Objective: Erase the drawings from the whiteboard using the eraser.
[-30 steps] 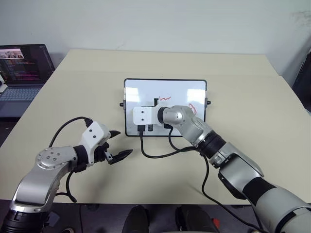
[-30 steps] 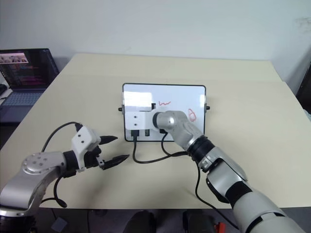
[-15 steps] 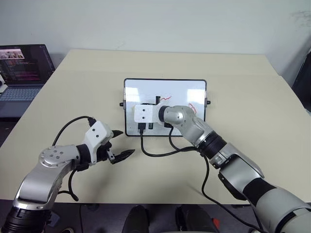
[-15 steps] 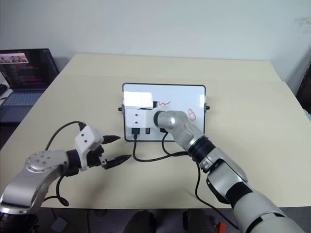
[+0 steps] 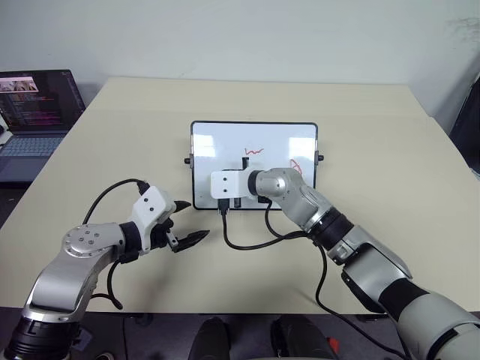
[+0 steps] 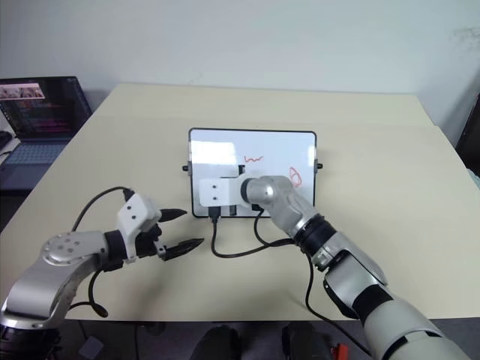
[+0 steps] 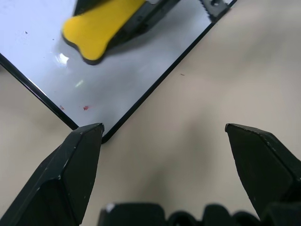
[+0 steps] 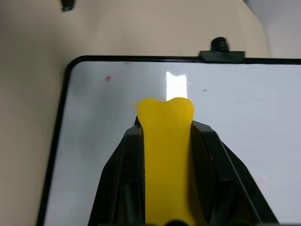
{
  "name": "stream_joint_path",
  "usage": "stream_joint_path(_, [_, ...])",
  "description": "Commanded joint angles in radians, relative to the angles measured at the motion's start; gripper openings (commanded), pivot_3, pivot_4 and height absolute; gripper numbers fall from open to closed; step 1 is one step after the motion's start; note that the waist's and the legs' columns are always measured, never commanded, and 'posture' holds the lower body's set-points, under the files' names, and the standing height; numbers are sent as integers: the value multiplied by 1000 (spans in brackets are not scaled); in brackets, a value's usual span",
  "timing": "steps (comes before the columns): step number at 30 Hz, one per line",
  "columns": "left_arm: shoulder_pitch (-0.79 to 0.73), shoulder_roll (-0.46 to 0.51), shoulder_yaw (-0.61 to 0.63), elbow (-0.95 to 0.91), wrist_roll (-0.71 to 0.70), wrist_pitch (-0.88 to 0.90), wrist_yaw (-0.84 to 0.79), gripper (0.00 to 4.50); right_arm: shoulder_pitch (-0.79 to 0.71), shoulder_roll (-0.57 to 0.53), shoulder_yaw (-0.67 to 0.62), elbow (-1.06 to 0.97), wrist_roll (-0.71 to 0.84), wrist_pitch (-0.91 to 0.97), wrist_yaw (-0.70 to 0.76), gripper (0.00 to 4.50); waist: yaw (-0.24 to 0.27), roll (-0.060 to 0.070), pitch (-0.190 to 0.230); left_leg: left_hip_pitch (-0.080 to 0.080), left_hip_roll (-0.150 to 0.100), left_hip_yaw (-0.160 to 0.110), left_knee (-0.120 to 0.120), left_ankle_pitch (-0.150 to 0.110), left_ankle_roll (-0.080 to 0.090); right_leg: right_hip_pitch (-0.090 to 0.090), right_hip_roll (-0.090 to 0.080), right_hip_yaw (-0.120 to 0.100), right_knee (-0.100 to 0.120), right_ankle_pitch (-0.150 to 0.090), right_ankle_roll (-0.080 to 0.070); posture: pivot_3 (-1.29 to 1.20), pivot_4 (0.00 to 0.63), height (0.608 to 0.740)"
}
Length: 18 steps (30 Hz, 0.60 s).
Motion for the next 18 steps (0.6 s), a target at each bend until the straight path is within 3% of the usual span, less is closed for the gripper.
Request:
stream_joint_path(1, [-10,1,8,-16,-10,-15,-5,4500,13,-40,-11,7,-18,41,48,997,1,0,0,0,0,0,0,0,0,0,0,0,0,0,0,0,150,740])
stream_joint_path(4, [-12,0,7,-15,-10,-17,-3,4500,46,-59,13,-39,-18,50,116,997,1,0,0,0,0,0,0,0,0,0,0,0,-1,0,0,0,150,740])
stream_joint_path(7, [-28,-11,5,-3,-7,-27,5,4500,54,-56,-2,-64,-20,39,96,997,0,0,0,-1,0,0,-1,0,0,0,0,0,-1,0,0,0,150,740])
stream_joint_path(10, [-64,-36,4,23,5,-47,28,4500,76,-28,-91,-142,53,70,57,997,1,0,0,-1,0,0,0,0,0,0,0,-1,-1,0,0,0,150,740])
stream_joint_path(18, [-145,-76,4,90,21,-92,67,4500,277,-24,-320,-576,196,328,3,997,1,0,0,-6,1,0,-2,0,0,-1,0,-1,-8,0,0,0,150,740])
